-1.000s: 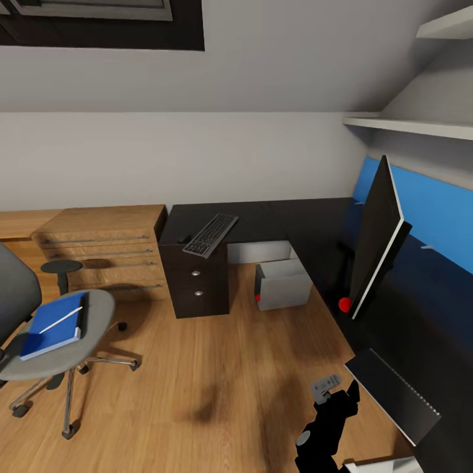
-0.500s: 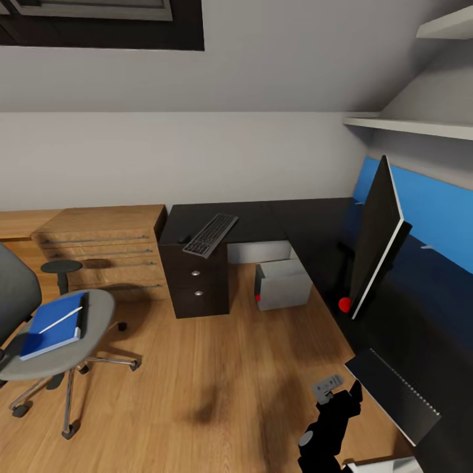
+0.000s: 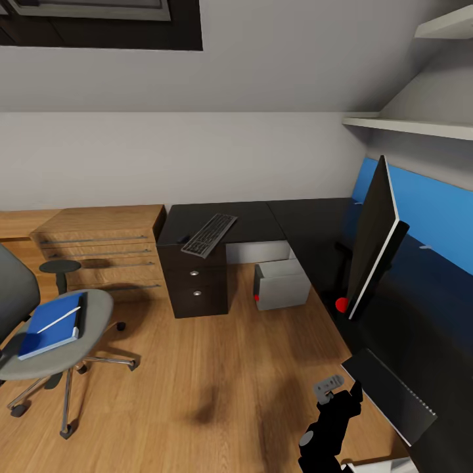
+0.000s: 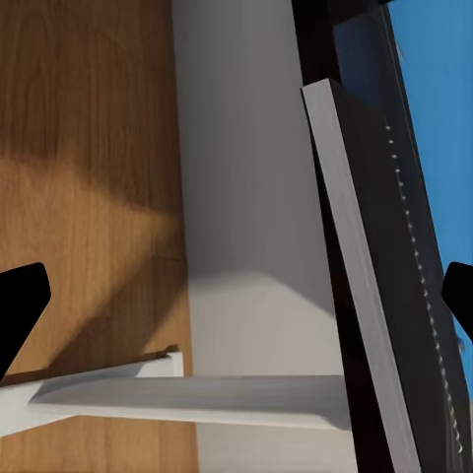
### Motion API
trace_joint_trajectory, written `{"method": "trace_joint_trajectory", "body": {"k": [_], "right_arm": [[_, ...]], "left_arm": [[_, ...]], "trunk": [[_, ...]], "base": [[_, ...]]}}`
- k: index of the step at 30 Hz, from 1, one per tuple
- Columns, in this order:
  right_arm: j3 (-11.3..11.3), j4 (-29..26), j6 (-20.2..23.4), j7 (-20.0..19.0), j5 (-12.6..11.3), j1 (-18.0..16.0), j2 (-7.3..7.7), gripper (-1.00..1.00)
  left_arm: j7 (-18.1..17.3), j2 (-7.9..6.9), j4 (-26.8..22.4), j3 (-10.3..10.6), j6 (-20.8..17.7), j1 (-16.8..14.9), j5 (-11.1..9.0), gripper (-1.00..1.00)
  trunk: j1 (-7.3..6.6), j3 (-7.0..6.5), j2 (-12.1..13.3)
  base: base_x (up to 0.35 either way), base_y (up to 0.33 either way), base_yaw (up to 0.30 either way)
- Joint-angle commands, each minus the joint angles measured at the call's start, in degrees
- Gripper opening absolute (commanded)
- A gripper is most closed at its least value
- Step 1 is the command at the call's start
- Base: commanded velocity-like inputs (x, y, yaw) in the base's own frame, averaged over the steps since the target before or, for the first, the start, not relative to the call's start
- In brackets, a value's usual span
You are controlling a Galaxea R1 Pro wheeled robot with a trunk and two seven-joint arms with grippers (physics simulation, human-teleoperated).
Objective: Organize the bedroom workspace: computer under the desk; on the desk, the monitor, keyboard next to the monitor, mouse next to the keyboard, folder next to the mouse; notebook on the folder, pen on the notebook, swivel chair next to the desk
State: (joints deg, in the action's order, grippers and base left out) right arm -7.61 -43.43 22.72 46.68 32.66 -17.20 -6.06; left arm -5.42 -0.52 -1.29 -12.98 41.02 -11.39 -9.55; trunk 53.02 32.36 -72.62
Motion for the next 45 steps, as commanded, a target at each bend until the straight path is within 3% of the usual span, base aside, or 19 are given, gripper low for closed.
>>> {"method": "trace_joint_trajectory", "body": {"k": [1, 45], "right_arm": [[-0.03, 0.01, 0.49, 0.08, 0.39, -0.03, -0.01, 1.00], [0.05, 0.01, 0.49, -0.18, 0.36, -0.03, 1.37, 1.00]], "left_arm": [[-0.57, -0.01, 0.06, -0.12, 0.11, -0.04, -0.56, 1.00], [-0.65, 0.07, 0.07, -0.12, 0.02, -0.04, -0.54, 1.00]], "trunk": [[0.00, 0.05, -0.03], [0.00, 0.05, -0.03]], "base": [[0.000, -0.006, 0.000], [0.018, -0.034, 0.000]]}}
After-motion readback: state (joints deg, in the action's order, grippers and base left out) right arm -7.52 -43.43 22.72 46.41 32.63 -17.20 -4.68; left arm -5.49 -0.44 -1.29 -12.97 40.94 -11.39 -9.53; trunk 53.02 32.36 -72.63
